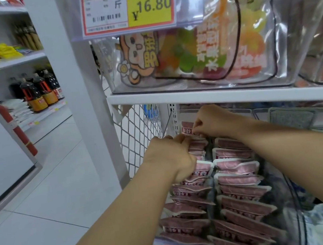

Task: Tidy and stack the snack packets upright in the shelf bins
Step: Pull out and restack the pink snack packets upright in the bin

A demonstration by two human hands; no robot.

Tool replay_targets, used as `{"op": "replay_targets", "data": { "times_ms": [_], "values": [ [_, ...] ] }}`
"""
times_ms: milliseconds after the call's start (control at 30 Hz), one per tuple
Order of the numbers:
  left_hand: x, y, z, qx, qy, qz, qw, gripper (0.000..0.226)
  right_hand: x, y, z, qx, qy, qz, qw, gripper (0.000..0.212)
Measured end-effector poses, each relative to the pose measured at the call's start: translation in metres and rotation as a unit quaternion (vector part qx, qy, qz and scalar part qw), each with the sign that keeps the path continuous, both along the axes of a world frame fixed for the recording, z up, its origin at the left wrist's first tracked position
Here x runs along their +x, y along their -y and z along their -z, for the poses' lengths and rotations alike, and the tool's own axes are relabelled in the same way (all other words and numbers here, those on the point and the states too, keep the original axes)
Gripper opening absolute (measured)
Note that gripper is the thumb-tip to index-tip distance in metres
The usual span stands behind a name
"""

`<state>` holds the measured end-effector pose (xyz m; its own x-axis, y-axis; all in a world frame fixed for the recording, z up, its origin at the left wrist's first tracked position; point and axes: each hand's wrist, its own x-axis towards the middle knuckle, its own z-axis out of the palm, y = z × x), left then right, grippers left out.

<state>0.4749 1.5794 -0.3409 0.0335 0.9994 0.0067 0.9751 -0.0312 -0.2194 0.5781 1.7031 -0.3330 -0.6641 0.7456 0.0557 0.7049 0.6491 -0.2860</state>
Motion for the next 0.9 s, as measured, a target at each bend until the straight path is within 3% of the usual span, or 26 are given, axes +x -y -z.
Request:
{"op": "replay_targets", "data": {
  "times_ms": [233, 400, 467, 600, 733, 833, 900],
  "values": [
    [-0.001, 0.003, -0.002, -0.009, -0.010, 0.006, 1.000, 0.051, -0.008, -0.003, 0.008, 0.080, 0.096, -0.005, 0.992, 0.018],
    [-0.001, 0.003, -0.001, -0.011, -0.001, 0.005, 1.000, 0.052, -0.004, -0.005, 0.012, 0.157, 0.013, 0.008, 0.987, 0.014],
    [-0.001, 0.002, -0.001, -0.014, 0.000, -0.001, 1.000, 0.053, 0.002, -0.007, 0.011, 0.153, -0.010, 0.001, 0.988, 0.015],
    [0.001, 0.000, -0.001, -0.034, -0.027, -0.022, 0.999, 0.056, -0.005, -0.001, 0.017, 0.119, 0.034, -0.045, 0.991, 0.017],
    [0.005, 0.003, -0.003, -0.057, -0.042, -0.040, 0.997, 0.059, 0.004, 0.005, 0.010, 0.080, -0.026, -0.021, 0.996, 0.022],
    [0.004, 0.014, -0.006, -0.021, -0.034, -0.032, 0.999, 0.059, 0.020, 0.026, -0.007, 0.083, -0.056, -0.021, 0.995, 0.024],
    [0.007, 0.029, -0.008, 0.004, -0.026, -0.028, 0.999, 0.059, 0.032, 0.048, -0.017, 0.050, -0.021, -0.043, 0.998, 0.026]
  ]
}}
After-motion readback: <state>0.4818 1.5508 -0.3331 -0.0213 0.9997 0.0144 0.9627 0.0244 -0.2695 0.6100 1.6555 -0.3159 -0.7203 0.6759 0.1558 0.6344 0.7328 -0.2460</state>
